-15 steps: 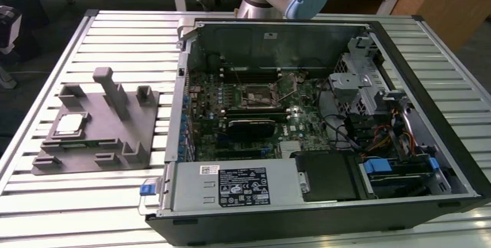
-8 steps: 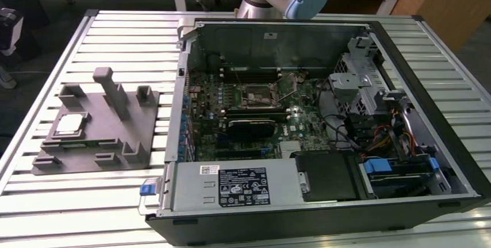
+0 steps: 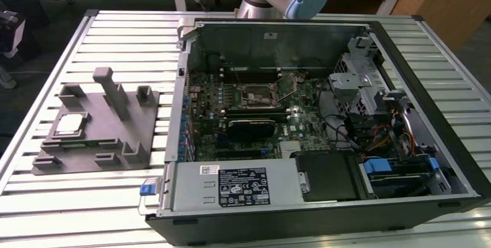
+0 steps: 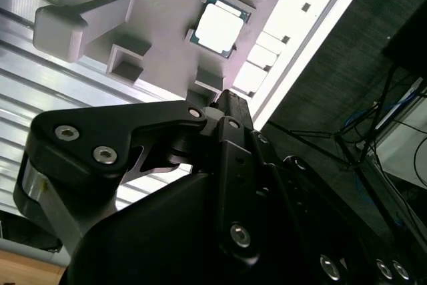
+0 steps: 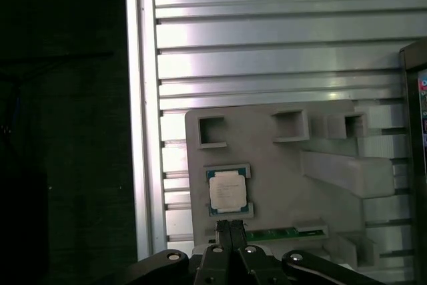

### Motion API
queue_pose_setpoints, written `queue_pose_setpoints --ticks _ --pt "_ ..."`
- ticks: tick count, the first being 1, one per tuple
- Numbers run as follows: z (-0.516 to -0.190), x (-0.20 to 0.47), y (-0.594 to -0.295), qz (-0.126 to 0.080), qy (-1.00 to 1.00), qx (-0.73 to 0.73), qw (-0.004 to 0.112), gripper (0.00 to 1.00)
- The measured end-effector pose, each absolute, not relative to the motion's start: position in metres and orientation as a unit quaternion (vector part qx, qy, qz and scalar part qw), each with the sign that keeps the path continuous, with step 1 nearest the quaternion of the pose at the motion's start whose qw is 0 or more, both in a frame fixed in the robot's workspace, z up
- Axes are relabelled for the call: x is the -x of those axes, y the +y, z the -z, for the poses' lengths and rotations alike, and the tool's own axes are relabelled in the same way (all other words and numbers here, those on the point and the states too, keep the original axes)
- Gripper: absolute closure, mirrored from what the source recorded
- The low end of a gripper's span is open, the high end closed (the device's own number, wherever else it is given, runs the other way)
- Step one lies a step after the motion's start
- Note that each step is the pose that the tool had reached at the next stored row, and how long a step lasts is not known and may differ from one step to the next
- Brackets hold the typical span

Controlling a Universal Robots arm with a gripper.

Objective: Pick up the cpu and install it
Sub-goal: 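Pick up the cpu and move it towards the insertion slot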

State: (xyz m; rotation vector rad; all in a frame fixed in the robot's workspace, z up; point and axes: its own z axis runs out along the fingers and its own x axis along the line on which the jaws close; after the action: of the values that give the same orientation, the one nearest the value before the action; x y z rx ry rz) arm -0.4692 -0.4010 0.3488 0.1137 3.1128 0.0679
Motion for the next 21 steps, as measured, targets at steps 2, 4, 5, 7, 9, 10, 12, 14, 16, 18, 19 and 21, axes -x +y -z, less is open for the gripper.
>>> queue_pose_setpoints --ticks 2,4,5,7,9,10,12,14,16,18,19,21 --pt "-0.3479 0.4692 -0.4010 -0.022 0.999 -0.037 0.013 0.89" --pt "-0.3470 0.4692 -0.4010 -0.022 0.999 -0.036 0.013 0.89" --pt "-0.3466 0.4692 -0.4010 -0.022 0.999 -0.036 0.013 0.89" --pt "-0.3457 0.4692 -0.4010 -0.022 0.999 -0.036 0.013 0.89" --pt "-0.3450 0.4692 -0.4010 -0.022 0.999 -0.036 0.013 0.89" --pt "-0.3447 0.4692 -0.4010 -0.022 0.999 -0.036 0.013 0.89" --pt "-0.3440 0.4692 -0.4010 -0.022 0.999 -0.036 0.013 0.89" --pt "-0.3433 0.4692 -0.4010 -0.022 0.999 -0.036 0.013 0.89" --pt "-0.3425 0.4692 -0.4010 -0.022 0.999 -0.036 0.013 0.89" --pt "-0.3414 0.4692 -0.4010 -0.022 0.999 -0.037 0.013 0.84" --pt "-0.3409 0.4692 -0.4010 -0.022 0.999 -0.037 0.013 0.77" --pt "-0.3398 0.4692 -0.4010 -0.022 0.999 -0.036 0.013 0.71"
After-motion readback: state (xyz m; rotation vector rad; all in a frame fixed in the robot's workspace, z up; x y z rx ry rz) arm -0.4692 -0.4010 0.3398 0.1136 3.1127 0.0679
